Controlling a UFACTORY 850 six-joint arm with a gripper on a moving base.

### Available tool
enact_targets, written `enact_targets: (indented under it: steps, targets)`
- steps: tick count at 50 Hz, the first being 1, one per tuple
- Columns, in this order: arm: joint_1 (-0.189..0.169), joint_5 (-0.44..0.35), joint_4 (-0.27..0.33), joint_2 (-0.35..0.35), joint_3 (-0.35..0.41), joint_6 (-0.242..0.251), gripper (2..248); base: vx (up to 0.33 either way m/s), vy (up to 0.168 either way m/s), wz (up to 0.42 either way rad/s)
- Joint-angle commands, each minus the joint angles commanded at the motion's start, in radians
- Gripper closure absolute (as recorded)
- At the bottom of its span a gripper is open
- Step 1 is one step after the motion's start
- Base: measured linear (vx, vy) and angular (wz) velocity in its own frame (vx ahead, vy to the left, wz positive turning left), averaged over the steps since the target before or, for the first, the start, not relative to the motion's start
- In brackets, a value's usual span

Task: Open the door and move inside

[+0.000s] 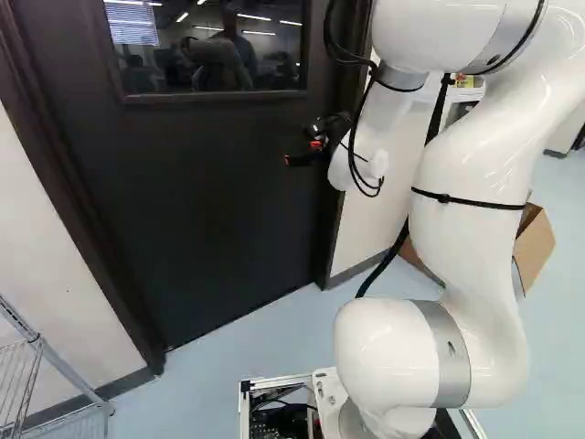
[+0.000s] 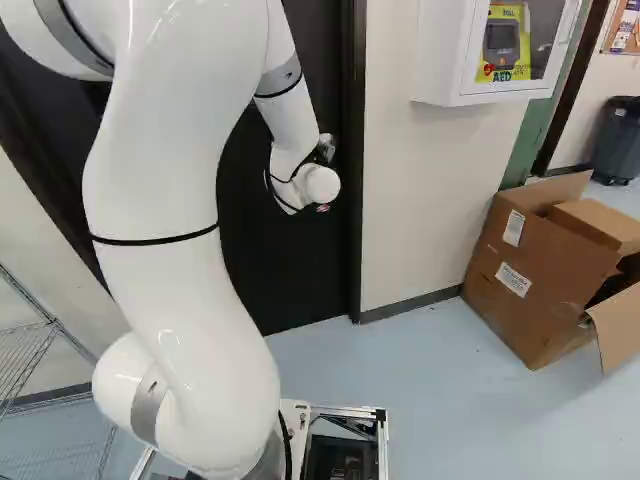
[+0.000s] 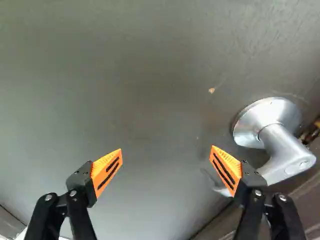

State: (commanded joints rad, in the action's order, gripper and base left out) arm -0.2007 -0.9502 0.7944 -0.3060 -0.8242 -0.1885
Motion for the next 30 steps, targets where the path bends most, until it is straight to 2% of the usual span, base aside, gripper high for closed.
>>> enact_targets:
  steps: [30]
  targets:
    - [0.000,0.000,0.000,-0.015,0.000,0.000,3,0.000,-0.002,-0.002]
